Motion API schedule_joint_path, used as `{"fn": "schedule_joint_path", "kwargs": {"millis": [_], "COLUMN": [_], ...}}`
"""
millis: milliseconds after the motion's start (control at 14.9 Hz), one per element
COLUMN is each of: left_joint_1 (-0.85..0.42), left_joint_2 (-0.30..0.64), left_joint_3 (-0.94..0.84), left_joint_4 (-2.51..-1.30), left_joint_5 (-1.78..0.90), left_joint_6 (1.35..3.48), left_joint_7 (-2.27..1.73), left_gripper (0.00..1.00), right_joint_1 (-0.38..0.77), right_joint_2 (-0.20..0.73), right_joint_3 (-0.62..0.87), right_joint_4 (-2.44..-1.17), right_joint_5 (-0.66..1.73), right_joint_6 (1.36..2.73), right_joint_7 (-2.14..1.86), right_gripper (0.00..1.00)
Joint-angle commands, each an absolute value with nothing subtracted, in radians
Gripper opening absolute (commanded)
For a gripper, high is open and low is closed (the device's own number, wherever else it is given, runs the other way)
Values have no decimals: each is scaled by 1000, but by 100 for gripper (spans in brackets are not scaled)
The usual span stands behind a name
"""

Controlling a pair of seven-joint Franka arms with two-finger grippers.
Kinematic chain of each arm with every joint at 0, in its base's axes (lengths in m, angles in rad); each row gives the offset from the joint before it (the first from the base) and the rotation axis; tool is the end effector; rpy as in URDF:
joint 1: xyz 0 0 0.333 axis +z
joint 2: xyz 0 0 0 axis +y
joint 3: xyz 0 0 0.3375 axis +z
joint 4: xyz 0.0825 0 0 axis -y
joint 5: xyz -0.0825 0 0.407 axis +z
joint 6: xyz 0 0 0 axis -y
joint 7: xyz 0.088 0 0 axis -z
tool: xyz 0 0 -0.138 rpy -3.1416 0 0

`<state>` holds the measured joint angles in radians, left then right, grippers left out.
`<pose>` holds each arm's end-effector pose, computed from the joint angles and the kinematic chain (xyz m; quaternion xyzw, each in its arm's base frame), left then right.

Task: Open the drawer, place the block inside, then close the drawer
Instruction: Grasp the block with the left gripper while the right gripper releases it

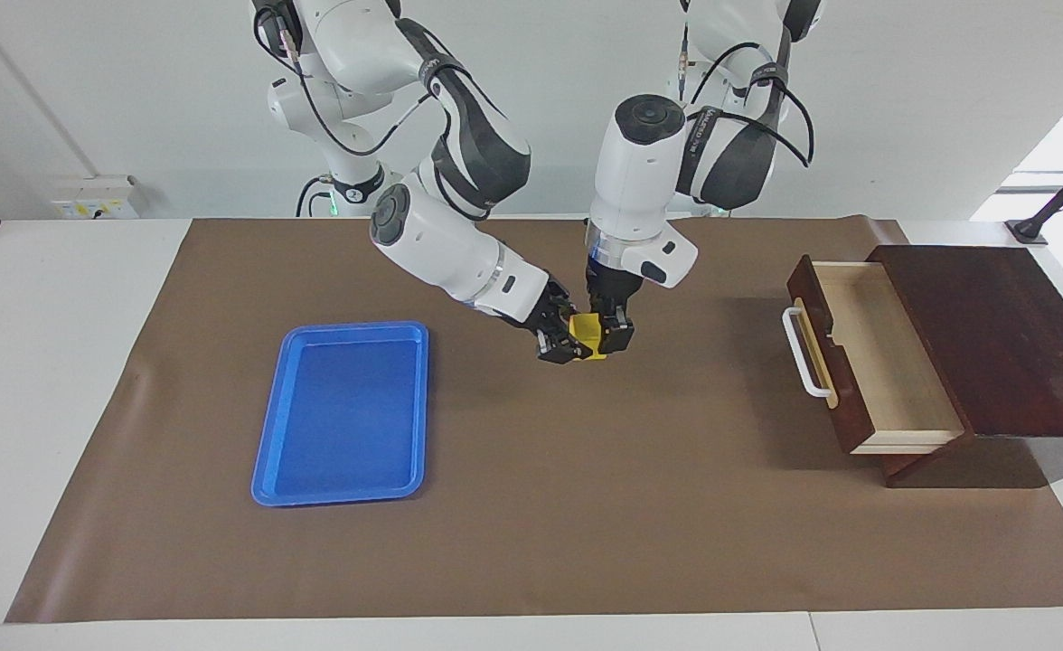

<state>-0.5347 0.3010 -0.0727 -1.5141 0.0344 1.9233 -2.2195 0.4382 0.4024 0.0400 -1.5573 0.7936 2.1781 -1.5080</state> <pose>0.5766 -0.3899 0.4853 0.6934 0.7185 0.0142 0.0529 0.6373 0.3765 0.4359 -0.6555 -0.6635 -0.2575 0.2525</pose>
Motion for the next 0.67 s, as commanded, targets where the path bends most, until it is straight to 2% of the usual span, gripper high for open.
{"fn": "schedule_joint_path", "kwargs": {"millis": [0, 335, 603], "left_joint_1": [-554, -529, -369], "left_joint_2": [293, 281, 171], "left_joint_3": [-63, -60, -60], "left_joint_4": [-1526, -1502, -1502], "left_joint_5": [41, 44, 34], "left_joint_6": [1908, 1815, 1711], "left_joint_7": [-2217, -2172, -1982], "left_gripper": [0, 0, 0], "right_joint_1": [426, 407, 348], "right_joint_2": [396, 381, 359], "right_joint_3": [41, 40, 34], "right_joint_4": [-1557, -1554, -1555], "right_joint_5": [813, 813, 799], "right_joint_6": [2175, 2145, 2074], "right_joint_7": [-1497, -1486, -1447], "right_gripper": [100, 100, 100]}}
